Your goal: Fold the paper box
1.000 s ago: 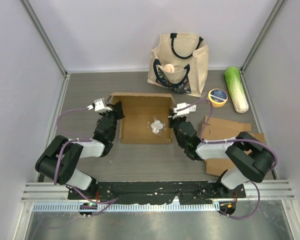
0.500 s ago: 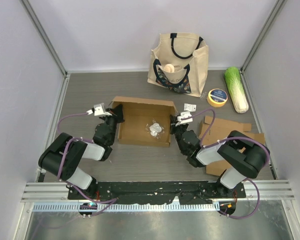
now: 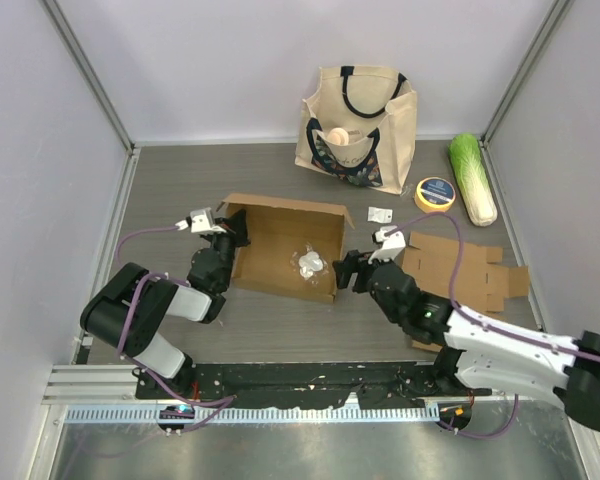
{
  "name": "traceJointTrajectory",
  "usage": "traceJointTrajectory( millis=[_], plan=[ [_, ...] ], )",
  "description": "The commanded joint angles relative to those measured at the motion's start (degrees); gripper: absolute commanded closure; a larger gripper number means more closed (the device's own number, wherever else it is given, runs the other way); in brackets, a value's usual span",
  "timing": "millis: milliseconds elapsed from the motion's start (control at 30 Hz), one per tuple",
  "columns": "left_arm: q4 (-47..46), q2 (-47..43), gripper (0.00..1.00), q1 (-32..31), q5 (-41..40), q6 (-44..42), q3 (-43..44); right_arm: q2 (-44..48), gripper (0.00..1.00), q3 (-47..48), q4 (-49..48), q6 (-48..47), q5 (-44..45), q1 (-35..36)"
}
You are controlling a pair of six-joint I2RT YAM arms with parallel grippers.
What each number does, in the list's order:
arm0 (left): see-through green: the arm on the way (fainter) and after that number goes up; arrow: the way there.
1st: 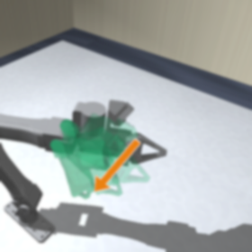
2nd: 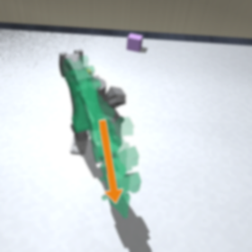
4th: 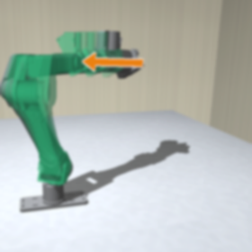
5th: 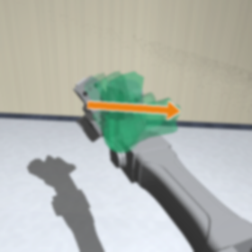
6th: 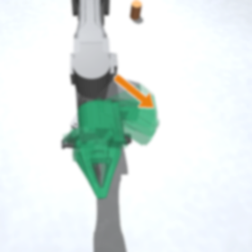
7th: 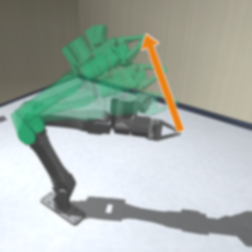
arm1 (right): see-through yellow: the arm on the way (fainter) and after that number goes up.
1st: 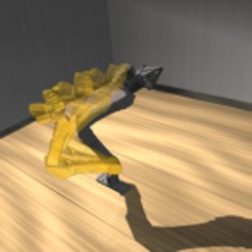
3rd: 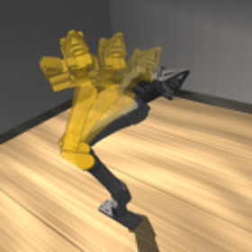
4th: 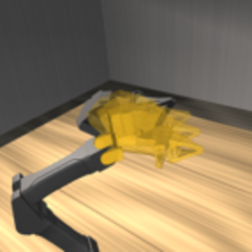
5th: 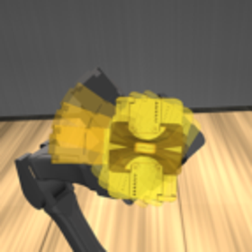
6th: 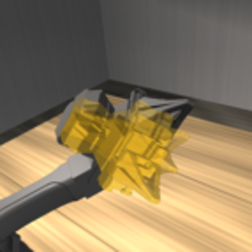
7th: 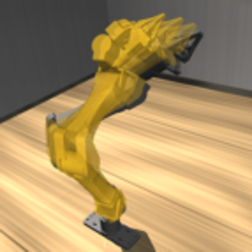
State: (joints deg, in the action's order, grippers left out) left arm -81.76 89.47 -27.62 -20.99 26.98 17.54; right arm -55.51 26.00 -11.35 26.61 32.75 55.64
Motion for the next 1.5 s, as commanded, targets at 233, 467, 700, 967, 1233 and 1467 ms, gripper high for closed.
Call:
traceJointTrajectory(
  millis=[233,467,700,967,1233,1467],
  plan=[
    [4.0,0.5,1.0,-1.1,-1.0,-2.7,-1.8,5.0,0.19,31.1,39.4,4.2,-34.0,-21.3],
    [4.4,0.9,1.0,-1.1,-1.3,-2.6,-1.9,-12.7,0.17,45.1,38.4,8.2,-43.7,-27.5],
    [5.7,0.2,0.99,-1.1,-1.1,-2.2,-1.6,-13.1,0.16,34.3,23.1,9.1,-41.7,-26.4],
    [8.4,-2.2,0.9,-1.1,0.2,2.8,-3.3,-9.6,0.17,22.3,11.6,10.1,-39.7,-25.9],
    [20.3,-11.1,0.57,-1.2,3.7,12.2,-5.8,-10.9,0.24,18.7,6.5,12.2,-40.4,-25.9],
    [52.8,-36.5,0.34,-1.1,14.4,16.3,-4.7,-11.6,0.24,18.6,7.0,9.2,-38.6,-26.0]
  ],
)
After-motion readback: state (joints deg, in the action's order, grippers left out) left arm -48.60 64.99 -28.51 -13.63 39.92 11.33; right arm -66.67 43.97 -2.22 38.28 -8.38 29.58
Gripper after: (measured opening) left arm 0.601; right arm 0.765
